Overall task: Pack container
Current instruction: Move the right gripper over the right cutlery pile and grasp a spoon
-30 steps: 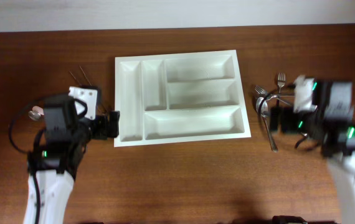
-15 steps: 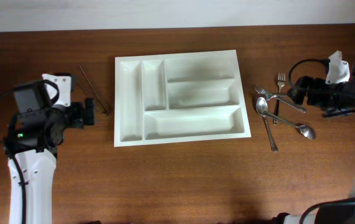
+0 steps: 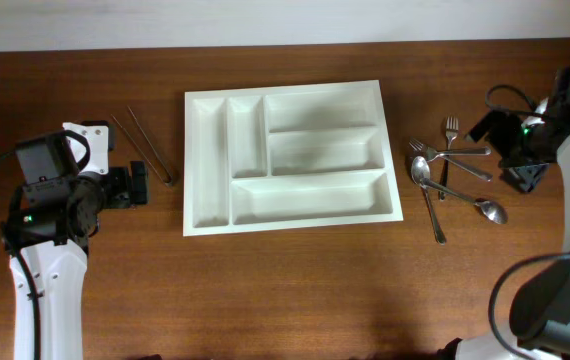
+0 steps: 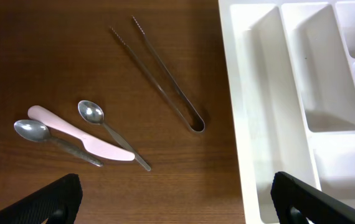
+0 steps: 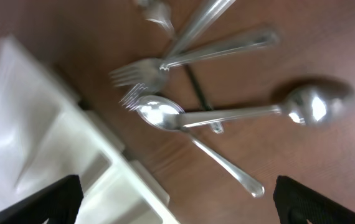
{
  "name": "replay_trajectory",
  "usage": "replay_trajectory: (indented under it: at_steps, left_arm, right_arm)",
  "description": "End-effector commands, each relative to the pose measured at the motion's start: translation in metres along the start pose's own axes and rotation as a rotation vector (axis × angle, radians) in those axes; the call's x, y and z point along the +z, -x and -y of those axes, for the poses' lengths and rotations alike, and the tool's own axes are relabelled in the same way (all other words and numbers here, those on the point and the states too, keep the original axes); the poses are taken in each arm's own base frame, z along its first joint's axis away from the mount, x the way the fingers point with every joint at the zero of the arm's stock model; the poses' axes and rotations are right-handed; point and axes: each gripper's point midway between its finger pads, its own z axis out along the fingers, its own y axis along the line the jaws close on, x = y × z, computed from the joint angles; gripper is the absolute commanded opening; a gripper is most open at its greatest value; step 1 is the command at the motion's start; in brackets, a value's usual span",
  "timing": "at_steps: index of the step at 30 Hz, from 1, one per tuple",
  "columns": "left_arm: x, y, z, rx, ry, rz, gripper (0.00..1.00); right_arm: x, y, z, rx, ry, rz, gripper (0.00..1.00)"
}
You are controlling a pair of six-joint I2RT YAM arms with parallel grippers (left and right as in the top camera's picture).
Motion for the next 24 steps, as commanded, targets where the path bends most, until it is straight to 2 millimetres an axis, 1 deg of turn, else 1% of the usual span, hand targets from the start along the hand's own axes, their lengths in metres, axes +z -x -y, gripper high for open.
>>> replay_trajectory:
  at_steps: [1,4,7,11,13,14,16,19,21,24]
  left_arm:
    - [-0.003,0.002,-0.001,0.01,0.003,0.0,0.99]
    - [-0.003,0.0,-0.001,0.009,0.001,-0.009,0.99]
    - [-0.003,0.0,-0.001,0.009,0.001,-0.009,0.99]
    - [-0.003,0.0,-0.001,0.009,0.001,-0.009,0.99]
    - [-0.003,0.0,-0.001,0.008,0.001,-0.008,0.99]
    - [-0.003,0.0,-0.001,0.009,0.001,-0.008,0.99]
    - [-0.003,0.0,-0.001,0.009,0.001,-0.008,0.99]
    - [-0.003,0.0,-0.001,0.009,0.001,-0.008,0.99]
    - [-0.003,0.0,-0.001,0.009,0.001,-0.008,0.99]
    - [-0.003,0.0,-0.001,0.009,0.001,-0.008,0.99]
  right_arm:
    - [0.025,0.001,0.028,0.244,-0.114,-0.005,0.99]
    - [0.043,-0.005,0.038,0.284,-0.131,-0.012,0.99]
    - [0.059,-0.013,0.056,0.347,-0.176,-0.015,0.99]
    - [0.084,-0.032,0.077,0.456,-0.21,-0.035,0.99]
    - [0.094,-0.037,0.082,0.501,-0.205,-0.033,1.0]
    - [0.098,-0.039,0.084,0.526,-0.205,-0.03,0.95]
    - [0.102,-0.04,0.085,0.582,-0.201,-0.021,0.91]
    - [0.103,-0.034,0.082,0.625,-0.181,0.005,0.9]
    - [0.103,-0.029,0.08,0.653,-0.169,0.022,0.87]
    - [0.103,-0.028,0.081,0.697,-0.173,0.033,0.86]
